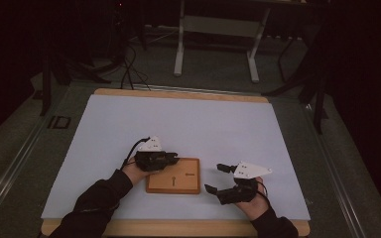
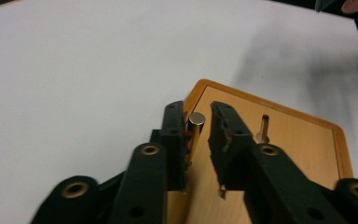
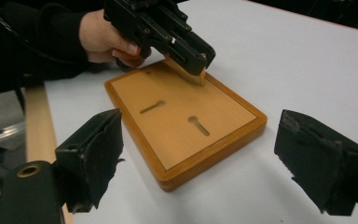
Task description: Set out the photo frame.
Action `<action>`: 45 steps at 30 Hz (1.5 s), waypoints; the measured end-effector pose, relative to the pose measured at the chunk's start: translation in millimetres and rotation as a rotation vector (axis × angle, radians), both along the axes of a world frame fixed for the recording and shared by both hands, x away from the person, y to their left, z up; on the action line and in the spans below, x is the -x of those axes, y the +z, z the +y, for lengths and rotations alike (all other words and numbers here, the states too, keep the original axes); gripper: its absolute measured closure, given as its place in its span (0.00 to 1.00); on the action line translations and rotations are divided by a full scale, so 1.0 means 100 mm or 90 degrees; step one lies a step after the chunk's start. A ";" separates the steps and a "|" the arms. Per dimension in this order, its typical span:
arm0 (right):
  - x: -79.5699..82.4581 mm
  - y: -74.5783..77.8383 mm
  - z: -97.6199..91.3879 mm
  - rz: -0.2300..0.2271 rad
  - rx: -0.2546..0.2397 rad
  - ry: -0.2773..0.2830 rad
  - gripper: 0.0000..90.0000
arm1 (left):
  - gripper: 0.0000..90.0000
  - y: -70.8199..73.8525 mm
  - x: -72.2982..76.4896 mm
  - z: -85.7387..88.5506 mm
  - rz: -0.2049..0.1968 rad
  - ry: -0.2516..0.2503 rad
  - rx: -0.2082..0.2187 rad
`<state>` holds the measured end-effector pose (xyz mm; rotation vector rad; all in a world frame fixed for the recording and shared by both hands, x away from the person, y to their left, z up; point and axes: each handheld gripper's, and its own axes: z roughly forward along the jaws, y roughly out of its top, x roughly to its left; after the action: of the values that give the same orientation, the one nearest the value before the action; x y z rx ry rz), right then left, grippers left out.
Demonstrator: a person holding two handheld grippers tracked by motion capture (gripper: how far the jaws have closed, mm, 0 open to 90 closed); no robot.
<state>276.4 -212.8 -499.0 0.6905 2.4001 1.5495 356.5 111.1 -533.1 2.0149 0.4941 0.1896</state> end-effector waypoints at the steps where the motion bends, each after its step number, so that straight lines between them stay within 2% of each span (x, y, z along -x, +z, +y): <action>1: 0.00 0.00 0.00 0.002 0.000 0.007 0.17 | 0.88 0.00 0.00 -0.01 0.000 0.000 -0.003; 7: 0.01 -0.02 0.01 -0.005 0.008 0.018 0.15 | 0.92 0.01 -0.04 -0.01 0.007 -0.003 -0.006; 12: 0.06 -0.06 0.06 -0.037 0.022 0.045 0.14 | 0.93 0.02 -0.06 -0.01 0.032 -0.001 -0.008; 13: 0.07 -0.06 0.08 -0.046 0.033 0.053 0.14 | 0.93 0.03 -0.07 -0.01 0.035 -0.003 -0.010; 18: 0.19 -0.08 0.18 -0.124 0.099 0.060 0.19 | 0.93 0.04 -0.11 0.00 0.059 -0.007 -0.004; 19: 0.21 -0.09 0.19 -0.143 0.113 0.063 0.19 | 0.93 0.04 -0.13 0.00 0.068 -0.008 0.001; 20: 0.24 -0.10 0.21 -0.169 0.133 0.062 0.24 | 0.93 0.04 -0.14 0.01 0.074 -0.010 0.003; 25: 0.35 -0.17 0.28 -0.261 0.218 0.076 0.30 | 0.93 0.03 -0.26 0.03 0.124 -0.017 0.024; 28: 0.38 -0.21 0.31 -0.284 0.243 0.084 0.30 | 0.93 0.04 -0.29 0.04 0.141 -0.017 0.027; 29: 0.41 -0.25 0.34 -0.315 0.281 0.091 0.35 | 0.93 0.04 -0.30 0.04 0.145 -0.018 0.026; 32: 0.44 -0.31 0.39 -0.367 0.339 0.096 0.43 | 0.93 0.05 -0.31 0.04 0.149 -0.019 0.023; 37: 0.45 -0.39 0.45 -0.418 0.383 0.091 0.52 | 0.93 0.05 -0.33 0.04 0.156 -0.019 0.024; 38: 0.45 -0.40 0.46 -0.440 0.397 0.098 0.54 | 0.93 0.05 -0.33 0.04 0.157 -0.018 0.023; 42: 0.44 -0.45 0.52 -0.490 0.426 0.112 0.59 | 0.93 0.05 -0.33 0.04 0.159 -0.018 0.021; 45: 0.44 -0.48 0.57 -0.513 0.441 0.118 0.63 | 0.93 0.05 -0.33 0.03 0.159 -0.019 0.021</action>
<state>232.3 -155.6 -547.1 -0.2636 2.1267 0.7007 389.5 114.5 -527.9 2.0218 0.6189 -0.0894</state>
